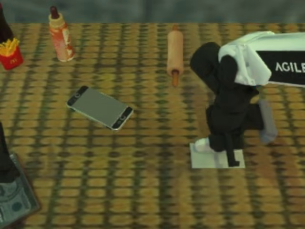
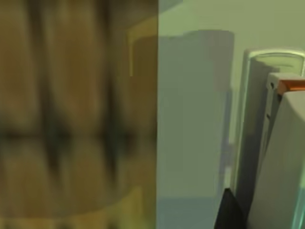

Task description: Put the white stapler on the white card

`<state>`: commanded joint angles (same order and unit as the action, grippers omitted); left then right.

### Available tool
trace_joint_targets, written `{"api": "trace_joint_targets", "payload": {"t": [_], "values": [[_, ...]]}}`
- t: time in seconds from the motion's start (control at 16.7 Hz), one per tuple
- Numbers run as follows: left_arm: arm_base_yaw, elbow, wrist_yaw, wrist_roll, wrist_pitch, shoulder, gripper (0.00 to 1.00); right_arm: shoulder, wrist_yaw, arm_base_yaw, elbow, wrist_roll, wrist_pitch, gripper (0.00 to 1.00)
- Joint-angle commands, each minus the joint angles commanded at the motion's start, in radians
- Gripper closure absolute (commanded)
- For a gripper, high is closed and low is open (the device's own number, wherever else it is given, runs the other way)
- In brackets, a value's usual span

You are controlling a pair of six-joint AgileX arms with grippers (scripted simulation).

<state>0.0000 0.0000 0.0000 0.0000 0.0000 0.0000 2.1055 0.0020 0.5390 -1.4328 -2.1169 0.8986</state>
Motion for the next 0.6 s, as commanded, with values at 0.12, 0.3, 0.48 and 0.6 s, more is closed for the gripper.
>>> {"api": "trace_joint_targets", "payload": {"t": [0.12, 0.3, 0.48, 0.6], "values": [[0.0, 0.0, 0.0, 0.0, 0.0, 0.0, 0.0, 0.003, 0.0, 0.0, 0.008, 0.0, -0.009, 1.0], [0.0, 0.0, 0.0, 0.0, 0.0, 0.0, 0.0, 0.003, 0.0, 0.0, 0.008, 0.0, -0.009, 0.92], [0.0, 0.0, 0.0, 0.0, 0.0, 0.0, 0.0, 0.003, 0.0, 0.0, 0.008, 0.0, -0.009, 0.7], [0.0, 0.0, 0.0, 0.0, 0.0, 0.0, 0.0, 0.003, 0.0, 0.0, 0.008, 0.0, -0.009, 0.55]]}}
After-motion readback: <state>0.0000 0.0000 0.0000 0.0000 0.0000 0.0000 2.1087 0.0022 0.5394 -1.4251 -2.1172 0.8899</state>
